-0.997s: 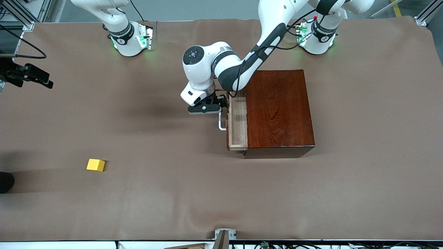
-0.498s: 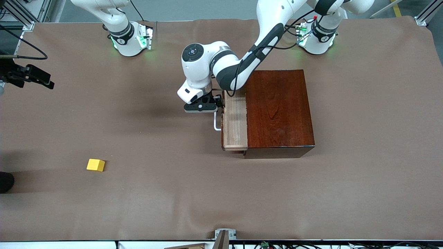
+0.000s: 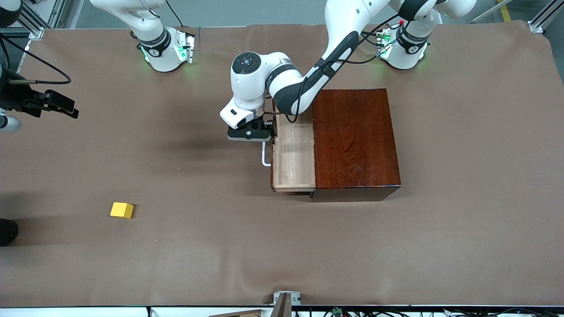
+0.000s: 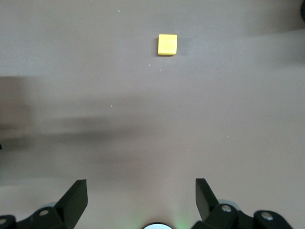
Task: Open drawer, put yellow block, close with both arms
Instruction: 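Pull the drawer open with the left gripper while the right gripper reaches out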
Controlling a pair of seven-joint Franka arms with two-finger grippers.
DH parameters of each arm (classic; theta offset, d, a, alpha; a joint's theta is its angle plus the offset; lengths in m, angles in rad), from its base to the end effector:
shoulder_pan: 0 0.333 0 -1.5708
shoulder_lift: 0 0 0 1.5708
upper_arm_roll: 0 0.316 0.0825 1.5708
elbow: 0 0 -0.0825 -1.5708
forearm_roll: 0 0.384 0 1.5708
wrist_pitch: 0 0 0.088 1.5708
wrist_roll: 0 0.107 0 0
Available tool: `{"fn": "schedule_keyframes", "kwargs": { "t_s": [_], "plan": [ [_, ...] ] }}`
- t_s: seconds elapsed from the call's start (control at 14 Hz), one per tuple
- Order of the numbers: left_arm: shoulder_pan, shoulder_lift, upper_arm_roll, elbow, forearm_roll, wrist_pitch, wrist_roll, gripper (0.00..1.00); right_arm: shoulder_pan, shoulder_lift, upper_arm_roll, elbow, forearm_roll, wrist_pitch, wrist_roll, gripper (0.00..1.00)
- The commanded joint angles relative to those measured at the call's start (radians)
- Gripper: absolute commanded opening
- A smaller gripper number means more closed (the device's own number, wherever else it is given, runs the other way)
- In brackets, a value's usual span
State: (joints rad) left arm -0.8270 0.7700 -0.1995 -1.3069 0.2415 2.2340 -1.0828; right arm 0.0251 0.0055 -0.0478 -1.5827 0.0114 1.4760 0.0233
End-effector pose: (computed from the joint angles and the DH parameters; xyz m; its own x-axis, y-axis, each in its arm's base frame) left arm 0.4313 -0.6251 0.3042 0.9894 -0.0006 0.1452 -0.0175 -0.9932 0.1148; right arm 0.5450 -0.0110 0.6082 0.9927 -0.0448 -0.1122 -0.0460 -0.9989 -0.0085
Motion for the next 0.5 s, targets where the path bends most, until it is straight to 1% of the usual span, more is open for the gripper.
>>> {"fn": "schedule_keyframes", "kwargs": {
  "t_s": [0.0,0.14,0.43],
  "plan": [
    [-0.009,0.034,-0.005,0.046,-0.022,0.07,-0.031,1.0,0.024,0.034,-0.003,0.01,0.009,0.0,0.013,1.0],
    [-0.011,0.037,-0.005,0.046,-0.022,0.085,-0.031,1.0,0.024,0.056,-0.004,0.009,0.009,0.05,0.007,1.0],
    [-0.012,0.045,-0.004,0.046,-0.022,0.105,-0.029,1.0,0.007,0.131,-0.004,0.009,0.01,0.085,0.004,1.0]
  ]
}}
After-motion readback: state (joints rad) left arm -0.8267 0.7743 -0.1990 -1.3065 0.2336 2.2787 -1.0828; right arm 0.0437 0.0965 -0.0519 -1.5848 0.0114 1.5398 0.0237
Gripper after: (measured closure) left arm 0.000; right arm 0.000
